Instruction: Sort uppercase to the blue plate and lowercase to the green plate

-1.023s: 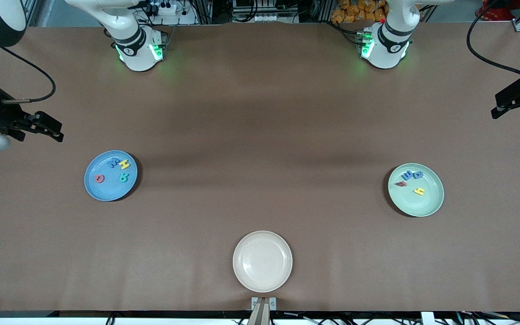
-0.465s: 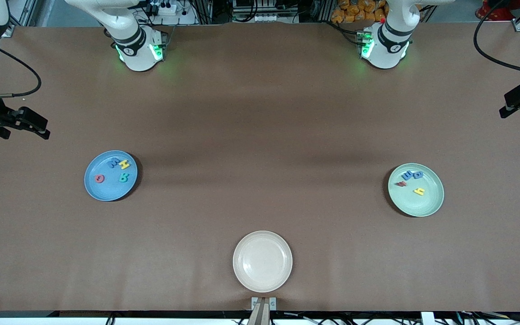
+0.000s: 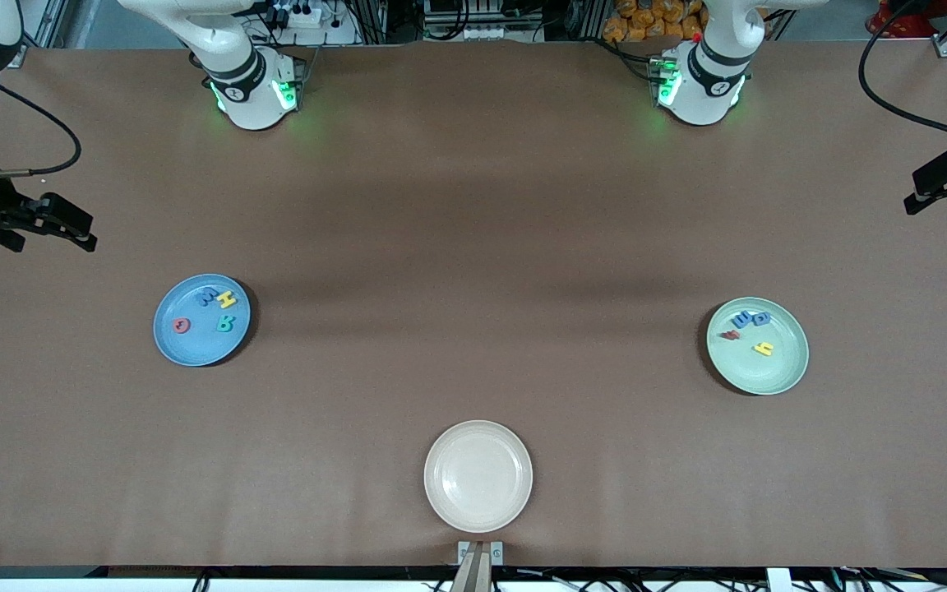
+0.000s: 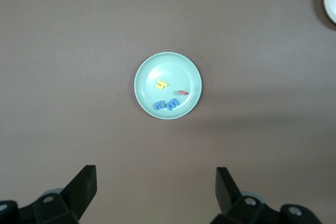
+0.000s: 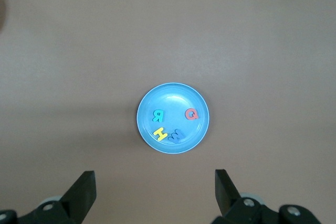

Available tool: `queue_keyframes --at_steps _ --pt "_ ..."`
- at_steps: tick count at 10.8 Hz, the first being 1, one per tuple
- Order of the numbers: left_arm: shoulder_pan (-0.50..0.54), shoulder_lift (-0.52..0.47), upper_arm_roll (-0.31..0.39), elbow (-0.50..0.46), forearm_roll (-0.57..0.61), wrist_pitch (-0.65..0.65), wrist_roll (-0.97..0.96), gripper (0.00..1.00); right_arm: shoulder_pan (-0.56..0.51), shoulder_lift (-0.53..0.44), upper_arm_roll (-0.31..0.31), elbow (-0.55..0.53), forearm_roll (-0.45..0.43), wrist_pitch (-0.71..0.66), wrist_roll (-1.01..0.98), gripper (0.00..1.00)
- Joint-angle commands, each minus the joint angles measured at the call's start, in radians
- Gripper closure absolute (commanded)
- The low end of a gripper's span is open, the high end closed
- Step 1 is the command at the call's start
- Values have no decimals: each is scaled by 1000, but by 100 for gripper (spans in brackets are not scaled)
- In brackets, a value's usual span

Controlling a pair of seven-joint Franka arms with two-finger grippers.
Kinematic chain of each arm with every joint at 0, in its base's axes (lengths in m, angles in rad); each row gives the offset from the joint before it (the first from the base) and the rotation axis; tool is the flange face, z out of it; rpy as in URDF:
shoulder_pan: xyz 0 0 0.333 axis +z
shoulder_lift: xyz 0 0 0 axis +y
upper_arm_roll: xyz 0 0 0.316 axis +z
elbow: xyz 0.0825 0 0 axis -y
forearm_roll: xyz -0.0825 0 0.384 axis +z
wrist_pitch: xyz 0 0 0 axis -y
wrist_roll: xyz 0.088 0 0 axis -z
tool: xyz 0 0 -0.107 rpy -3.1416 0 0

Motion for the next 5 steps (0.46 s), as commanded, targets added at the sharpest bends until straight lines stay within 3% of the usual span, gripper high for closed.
queue_keyframes --at_steps 1,5 --pt "-29 -3 10 9 31 -16 -16 0 0 -5 -1 2 -1 -9 -9 0" --pt "-28 23 13 53 32 -16 -14 0 0 -5 -1 2 -2 -7 -17 0"
